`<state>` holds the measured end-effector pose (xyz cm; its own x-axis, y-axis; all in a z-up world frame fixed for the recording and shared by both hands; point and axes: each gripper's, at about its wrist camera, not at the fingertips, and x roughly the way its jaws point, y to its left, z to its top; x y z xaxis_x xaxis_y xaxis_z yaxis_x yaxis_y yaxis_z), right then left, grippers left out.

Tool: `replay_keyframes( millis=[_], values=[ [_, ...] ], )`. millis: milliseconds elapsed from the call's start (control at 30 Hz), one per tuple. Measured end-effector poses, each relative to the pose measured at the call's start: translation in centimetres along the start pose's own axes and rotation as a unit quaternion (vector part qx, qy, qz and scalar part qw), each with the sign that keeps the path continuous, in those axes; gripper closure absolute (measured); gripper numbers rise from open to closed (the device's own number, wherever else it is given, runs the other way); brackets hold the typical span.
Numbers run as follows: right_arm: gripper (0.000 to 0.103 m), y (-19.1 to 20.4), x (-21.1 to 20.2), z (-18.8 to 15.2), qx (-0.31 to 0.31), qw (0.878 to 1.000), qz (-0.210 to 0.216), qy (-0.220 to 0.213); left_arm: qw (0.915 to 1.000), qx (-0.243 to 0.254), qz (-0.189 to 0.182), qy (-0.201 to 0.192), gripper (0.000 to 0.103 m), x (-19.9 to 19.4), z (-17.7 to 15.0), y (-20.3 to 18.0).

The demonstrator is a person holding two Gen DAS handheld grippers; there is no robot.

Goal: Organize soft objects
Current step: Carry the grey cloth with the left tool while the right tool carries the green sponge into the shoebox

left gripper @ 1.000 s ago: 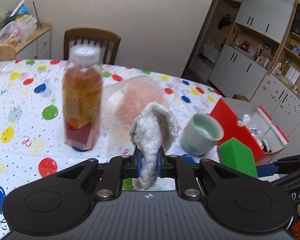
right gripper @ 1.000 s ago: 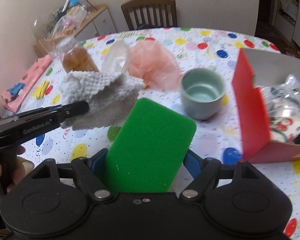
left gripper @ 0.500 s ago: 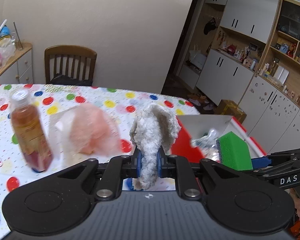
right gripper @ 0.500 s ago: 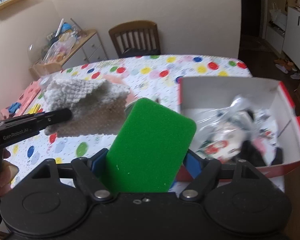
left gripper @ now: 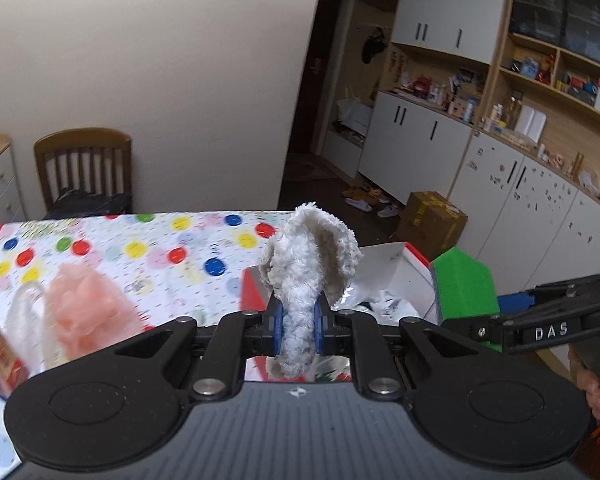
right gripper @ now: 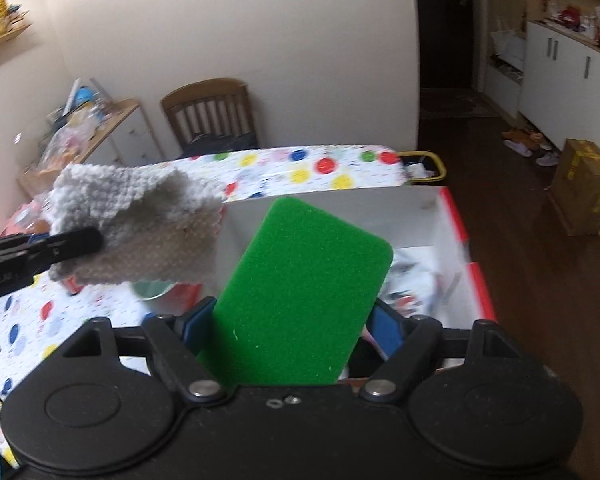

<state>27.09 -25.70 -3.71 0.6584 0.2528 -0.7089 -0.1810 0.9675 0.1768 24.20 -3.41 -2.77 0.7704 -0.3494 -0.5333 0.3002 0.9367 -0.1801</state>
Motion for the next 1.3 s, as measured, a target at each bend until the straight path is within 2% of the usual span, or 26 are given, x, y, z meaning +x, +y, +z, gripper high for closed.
replay_keyframes(
  millis=[100,400,767,1000,1300],
  values=[
    [0.024,-2.0,0.1,0.2,0.007,1.000,-0.014,-0.002,0.9999,0.012,-0.001,0.005,0.089,1.6,0.3,-1.6],
    [0.024,-5.6,2.5,0.4,-0.002,0.999,-0.028,0.021,0.9996,0.009,-0.017,0.020,0.089,6.4,1.8,-4.8],
    [0.024,-5.0,6.3,1.2,-0.077,0.995,-0.034,0.056,0.9961,-0.045,-0.039,0.065,0.089,12.9,1.2,-5.6],
    [0.024,-4.7,8.4,0.7,-0.106,0.991,-0.028,0.079,0.9924,-0.051,-0.019,0.111,0.089,16.4,-0.6,-5.3],
    [0.023,-4.9,9.9,0.4,-0.111,0.989,-0.029,0.091,0.9894,-0.026,0.010,0.142,0.089,17.9,-1.6,-5.3]
  ],
)
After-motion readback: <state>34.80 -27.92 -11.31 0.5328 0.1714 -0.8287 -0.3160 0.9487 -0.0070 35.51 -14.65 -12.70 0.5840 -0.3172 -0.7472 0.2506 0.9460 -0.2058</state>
